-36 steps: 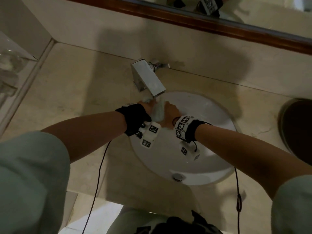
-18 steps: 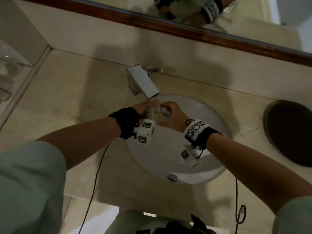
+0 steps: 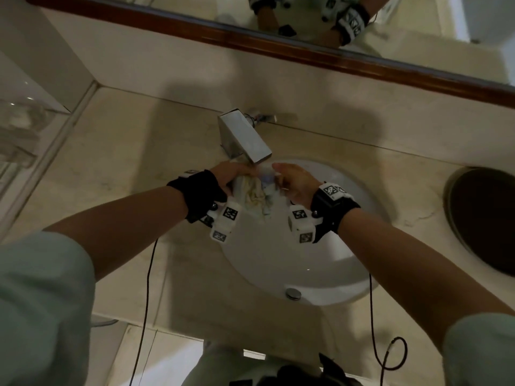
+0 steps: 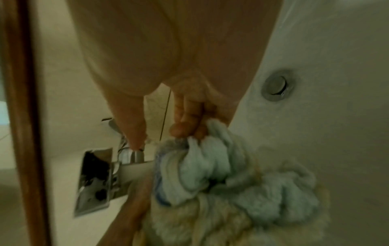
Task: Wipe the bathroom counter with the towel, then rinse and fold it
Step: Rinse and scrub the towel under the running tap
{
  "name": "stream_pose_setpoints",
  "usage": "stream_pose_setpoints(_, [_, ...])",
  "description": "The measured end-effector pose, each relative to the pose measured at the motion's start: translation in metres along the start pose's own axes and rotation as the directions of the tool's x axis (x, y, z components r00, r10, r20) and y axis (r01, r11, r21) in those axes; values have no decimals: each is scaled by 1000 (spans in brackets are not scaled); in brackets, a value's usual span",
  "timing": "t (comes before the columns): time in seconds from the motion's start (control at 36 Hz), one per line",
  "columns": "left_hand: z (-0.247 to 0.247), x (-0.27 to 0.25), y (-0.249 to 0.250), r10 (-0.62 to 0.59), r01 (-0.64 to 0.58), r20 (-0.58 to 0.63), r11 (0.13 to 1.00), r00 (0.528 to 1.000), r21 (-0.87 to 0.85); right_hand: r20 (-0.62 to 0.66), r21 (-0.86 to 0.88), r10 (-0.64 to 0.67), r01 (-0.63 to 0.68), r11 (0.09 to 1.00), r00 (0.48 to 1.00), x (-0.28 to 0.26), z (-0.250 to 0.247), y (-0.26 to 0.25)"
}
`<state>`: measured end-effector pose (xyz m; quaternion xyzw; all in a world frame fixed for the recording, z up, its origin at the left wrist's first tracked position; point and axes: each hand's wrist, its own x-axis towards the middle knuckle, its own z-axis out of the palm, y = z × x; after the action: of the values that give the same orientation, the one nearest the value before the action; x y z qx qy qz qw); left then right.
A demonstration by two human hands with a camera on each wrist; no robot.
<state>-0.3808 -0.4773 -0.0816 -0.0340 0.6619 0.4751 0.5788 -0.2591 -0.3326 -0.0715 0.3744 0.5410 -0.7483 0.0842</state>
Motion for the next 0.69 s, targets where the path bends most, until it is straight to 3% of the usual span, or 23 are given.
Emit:
stream_pose_setpoints(0.08, [3, -11, 3, 13, -15, -21, 994, 1000, -106, -48, -146, 119, -125, 981, 992, 4, 2, -1])
stream_pose_setpoints(0.19, [9, -17, 7, 87, -88, -13, 974, 996, -209, -105, -386, 104, -137, 912, 989, 7, 12, -5])
stream_pose_setpoints(0.33, [17, -13, 11, 76, -88, -55, 960, 996, -267, -14, -207, 159, -159, 965, 987, 9, 9, -7])
stream_pose_setpoints(0.44, [21, -7, 11, 86, -81, 1, 936, 996, -342, -3, -252, 161, -157, 955, 987, 15, 1, -10])
stream_pose_setpoints(0.53, [27, -3, 10, 117, -95, 51, 945, 992, -312, 99, -323, 246, -203, 924, 964, 21, -5, -5])
stream_pose_setpoints(0.69, [24, 11, 10, 117, -123, -61, 985, 991, -122, 356, -409, 310, -151, 900, 882, 10, -4, -6])
